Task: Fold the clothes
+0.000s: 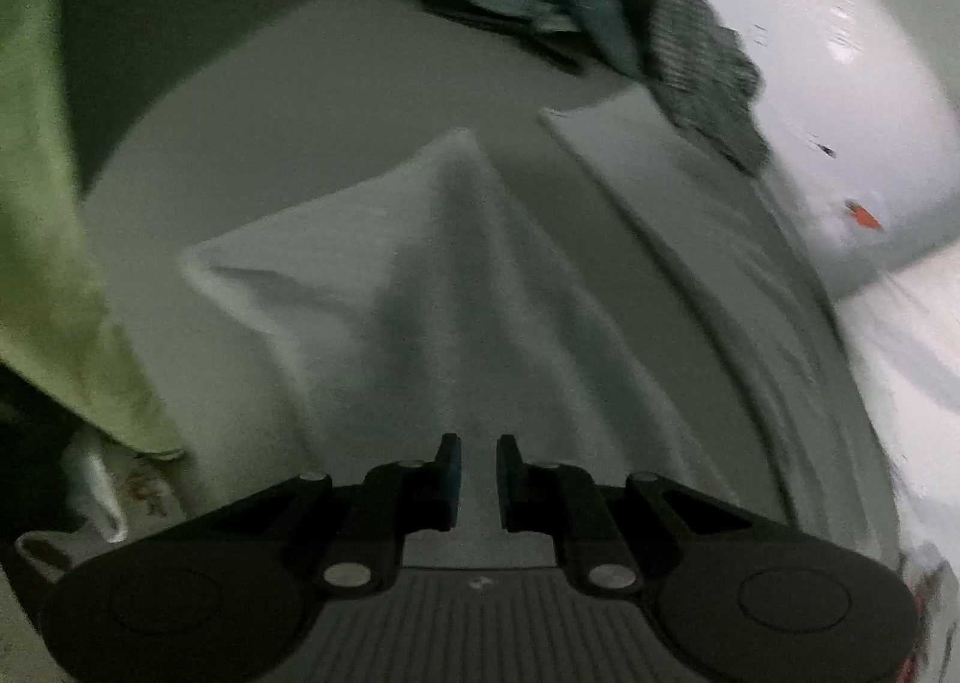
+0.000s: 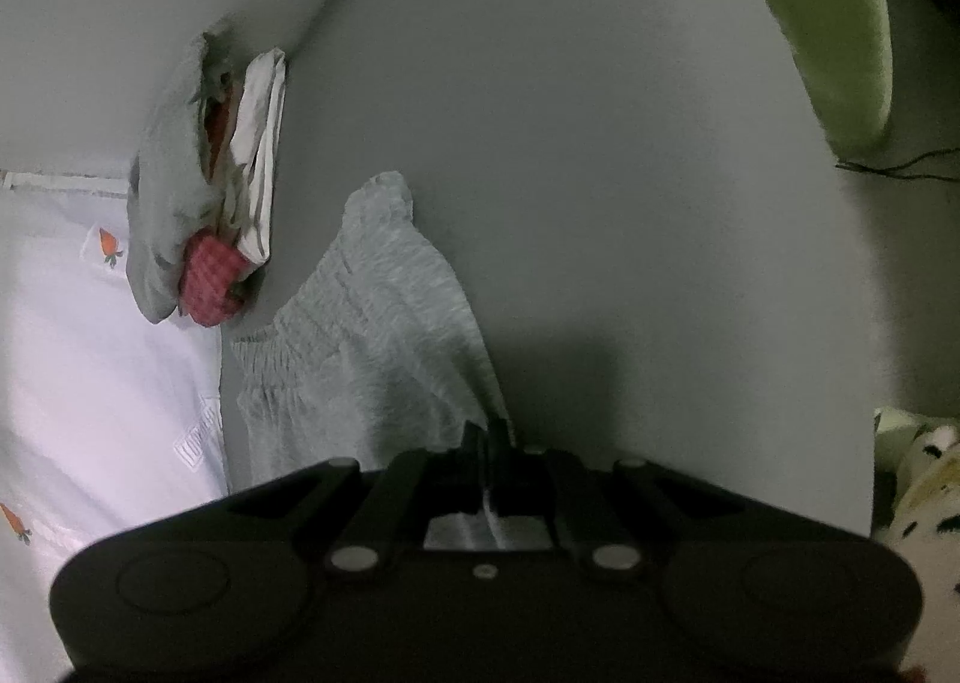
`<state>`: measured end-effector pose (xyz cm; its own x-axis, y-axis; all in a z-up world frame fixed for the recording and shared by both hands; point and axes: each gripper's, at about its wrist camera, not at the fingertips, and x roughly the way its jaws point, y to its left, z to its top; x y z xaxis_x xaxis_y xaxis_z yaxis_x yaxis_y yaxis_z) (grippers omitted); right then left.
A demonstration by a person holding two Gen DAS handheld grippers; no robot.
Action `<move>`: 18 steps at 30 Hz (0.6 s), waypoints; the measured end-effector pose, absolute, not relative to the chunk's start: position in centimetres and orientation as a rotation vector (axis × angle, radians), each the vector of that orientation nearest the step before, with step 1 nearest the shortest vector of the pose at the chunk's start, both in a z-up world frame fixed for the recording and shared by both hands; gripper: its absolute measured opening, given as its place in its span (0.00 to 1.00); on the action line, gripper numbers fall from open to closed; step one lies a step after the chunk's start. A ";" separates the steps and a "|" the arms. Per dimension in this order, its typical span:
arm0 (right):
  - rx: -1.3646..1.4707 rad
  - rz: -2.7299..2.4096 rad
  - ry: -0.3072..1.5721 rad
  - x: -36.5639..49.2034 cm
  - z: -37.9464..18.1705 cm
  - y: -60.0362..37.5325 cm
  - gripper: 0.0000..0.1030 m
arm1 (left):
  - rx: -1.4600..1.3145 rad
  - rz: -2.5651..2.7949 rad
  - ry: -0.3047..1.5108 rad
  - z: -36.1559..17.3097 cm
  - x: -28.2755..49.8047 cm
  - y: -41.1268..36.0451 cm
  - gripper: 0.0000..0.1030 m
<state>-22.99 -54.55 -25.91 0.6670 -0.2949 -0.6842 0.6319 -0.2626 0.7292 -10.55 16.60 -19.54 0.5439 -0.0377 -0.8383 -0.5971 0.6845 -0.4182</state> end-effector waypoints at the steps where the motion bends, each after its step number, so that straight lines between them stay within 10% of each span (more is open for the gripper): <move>1: 1.614 -0.908 0.279 -23.0 -25.9 -54.5 0.01 | -0.762 0.396 0.959 -19.8 -10.7 17.2 0.15; 18: 1.549 -0.969 0.322 -22.0 -25.2 -53.7 0.01 | -0.715 0.541 0.986 -22.3 -10.6 19.9 0.38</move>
<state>-22.01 -53.66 -25.25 0.6120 -0.3156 -0.7251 0.6870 -0.2419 0.6852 -10.61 19.89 -22.30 0.4557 0.0915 -0.8854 -0.6981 0.6539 -0.2917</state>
